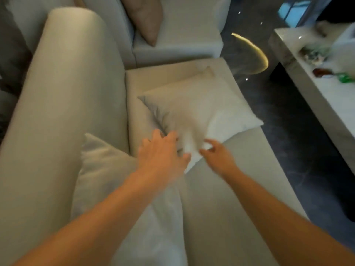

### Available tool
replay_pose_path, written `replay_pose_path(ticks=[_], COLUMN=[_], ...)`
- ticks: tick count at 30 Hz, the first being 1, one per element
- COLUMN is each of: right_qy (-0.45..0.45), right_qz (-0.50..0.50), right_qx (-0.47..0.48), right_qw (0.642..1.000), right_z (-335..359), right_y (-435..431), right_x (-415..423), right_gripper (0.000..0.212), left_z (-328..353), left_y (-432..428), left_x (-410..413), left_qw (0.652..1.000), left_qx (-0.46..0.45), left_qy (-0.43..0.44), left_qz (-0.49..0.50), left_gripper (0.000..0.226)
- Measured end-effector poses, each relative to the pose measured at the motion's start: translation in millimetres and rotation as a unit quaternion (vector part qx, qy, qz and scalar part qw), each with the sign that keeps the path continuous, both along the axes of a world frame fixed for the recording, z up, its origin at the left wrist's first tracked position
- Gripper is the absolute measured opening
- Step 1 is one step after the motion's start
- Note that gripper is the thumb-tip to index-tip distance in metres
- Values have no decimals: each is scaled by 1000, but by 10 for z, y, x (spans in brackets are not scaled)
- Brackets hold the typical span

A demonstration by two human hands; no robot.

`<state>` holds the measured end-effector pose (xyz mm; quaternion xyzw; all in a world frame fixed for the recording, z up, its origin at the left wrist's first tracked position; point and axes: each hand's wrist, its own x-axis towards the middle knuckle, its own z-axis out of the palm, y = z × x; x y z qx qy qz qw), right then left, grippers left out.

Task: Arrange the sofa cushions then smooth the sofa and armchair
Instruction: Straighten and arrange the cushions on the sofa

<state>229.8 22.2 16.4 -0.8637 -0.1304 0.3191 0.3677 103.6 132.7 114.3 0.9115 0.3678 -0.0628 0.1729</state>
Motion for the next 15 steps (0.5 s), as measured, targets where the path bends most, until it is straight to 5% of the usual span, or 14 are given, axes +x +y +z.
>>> replay_pose_path(ticks=[3,7,11,15], right_qy=[-153,-86,13,-9], right_qz=[-27,37,8,-31], right_qx=[-14,-145,1,83], right_qw=[988,985,1000,996], right_z=[70,-345,-1035,-1247], right_y=[180,240,118,90], right_x=[827,1230,1094,1000], right_gripper=[62,95,96,90], left_z=[-610,-1379,-1961,-2106], left_y=[244,483,407,359], left_x=[661,932,831,831], left_qw=[978,950,938,928], left_qx=[-172,-265,-304,-314], left_qy=[45,0,-101,-143], left_qz=[109,168,130,144], left_gripper=[91,116,114,108])
